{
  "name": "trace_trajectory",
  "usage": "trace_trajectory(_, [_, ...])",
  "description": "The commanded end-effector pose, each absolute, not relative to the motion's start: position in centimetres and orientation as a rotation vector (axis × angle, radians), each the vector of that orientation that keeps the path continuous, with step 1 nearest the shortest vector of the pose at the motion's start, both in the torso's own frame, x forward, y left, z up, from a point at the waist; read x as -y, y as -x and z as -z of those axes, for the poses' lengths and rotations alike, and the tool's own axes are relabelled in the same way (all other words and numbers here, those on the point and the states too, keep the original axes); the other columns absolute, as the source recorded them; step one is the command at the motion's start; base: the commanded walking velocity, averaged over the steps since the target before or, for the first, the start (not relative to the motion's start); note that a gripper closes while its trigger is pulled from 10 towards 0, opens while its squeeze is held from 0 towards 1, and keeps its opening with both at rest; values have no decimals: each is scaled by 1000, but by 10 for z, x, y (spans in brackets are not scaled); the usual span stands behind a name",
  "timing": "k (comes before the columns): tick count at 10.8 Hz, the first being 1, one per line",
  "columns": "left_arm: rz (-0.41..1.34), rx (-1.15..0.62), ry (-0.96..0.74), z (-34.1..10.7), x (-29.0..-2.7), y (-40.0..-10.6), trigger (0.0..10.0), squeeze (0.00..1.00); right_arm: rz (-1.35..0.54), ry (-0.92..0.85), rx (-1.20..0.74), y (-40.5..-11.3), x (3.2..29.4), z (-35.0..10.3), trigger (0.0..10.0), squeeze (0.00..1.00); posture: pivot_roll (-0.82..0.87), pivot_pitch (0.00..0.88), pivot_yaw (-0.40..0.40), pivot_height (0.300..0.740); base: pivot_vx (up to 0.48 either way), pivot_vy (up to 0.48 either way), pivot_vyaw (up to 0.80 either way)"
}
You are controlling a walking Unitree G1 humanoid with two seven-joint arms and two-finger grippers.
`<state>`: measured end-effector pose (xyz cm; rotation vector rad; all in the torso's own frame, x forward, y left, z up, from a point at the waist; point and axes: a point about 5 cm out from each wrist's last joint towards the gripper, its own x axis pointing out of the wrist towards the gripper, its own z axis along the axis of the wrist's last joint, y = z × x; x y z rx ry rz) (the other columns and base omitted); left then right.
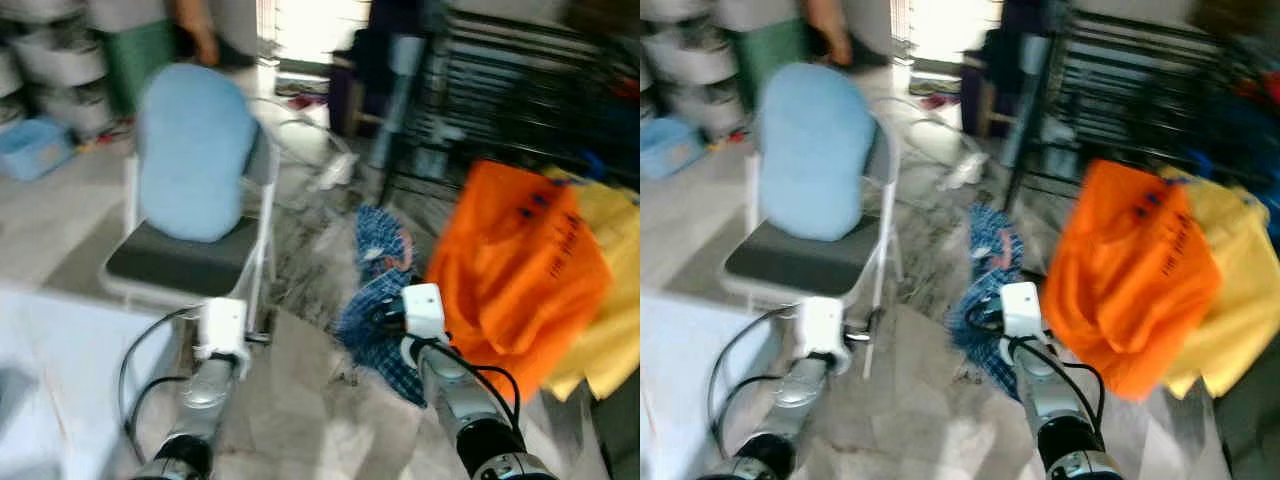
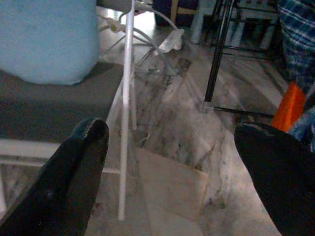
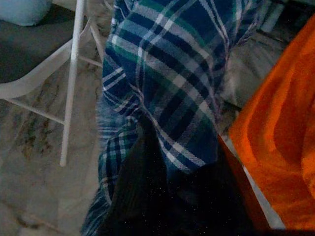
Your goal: Hang hanger
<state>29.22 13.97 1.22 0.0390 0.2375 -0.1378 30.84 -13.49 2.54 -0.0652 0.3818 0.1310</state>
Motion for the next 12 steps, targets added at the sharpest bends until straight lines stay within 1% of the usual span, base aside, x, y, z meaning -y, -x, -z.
trace_trajectory(1, [147, -229, -54, -17, -139, -297, 10000, 0, -101, 53, -358, -311, 140, -29, 10000, 0, -12, 0, -68, 740, 0, -360, 0])
trace_trajectory(3, [149, -237, -66, -17, -138, -298, 10000, 0, -80, 51, -361, -309, 147, -26, 10000, 0, -23, 0, -56, 740, 0, -337, 0])
trace_trajectory(5, [120, -248, -79, -16, -145, -299, 10000, 0, -17, 28, -354, -304, 158, -22, 10000, 0, -36, 0, -26, 740, 0, 0, 0])
trace_trajectory(6, [116, -243, -101, -18, -152, -300, 10000, 0, 11, 14, -343, -302, 161, -21, 10000, 0, -49, 0, -1, 740, 0, 0, 0])
trace_trajectory(7, [106, -226, -111, -21, -160, -302, 10000, 0, 27, 13, -343, -299, 164, -19, 10000, 0, -60, 0, 8, 740, 0, 0, 0])
trace_trajectory(9, [80, -243, -102, -21, -173, -302, 10000, 0, 42, 11, -343, -296, 168, -17, 10000, 0, -92, 6, 26, 740, 396, 0, 0])
trace_trajectory(12, [110, -238, -96, -25, -162, -307, 10000, 0, 61, 37, -344, -295, 178, -17, 10000, 0, -121, 10, 24, 740, 480, 0, 0])
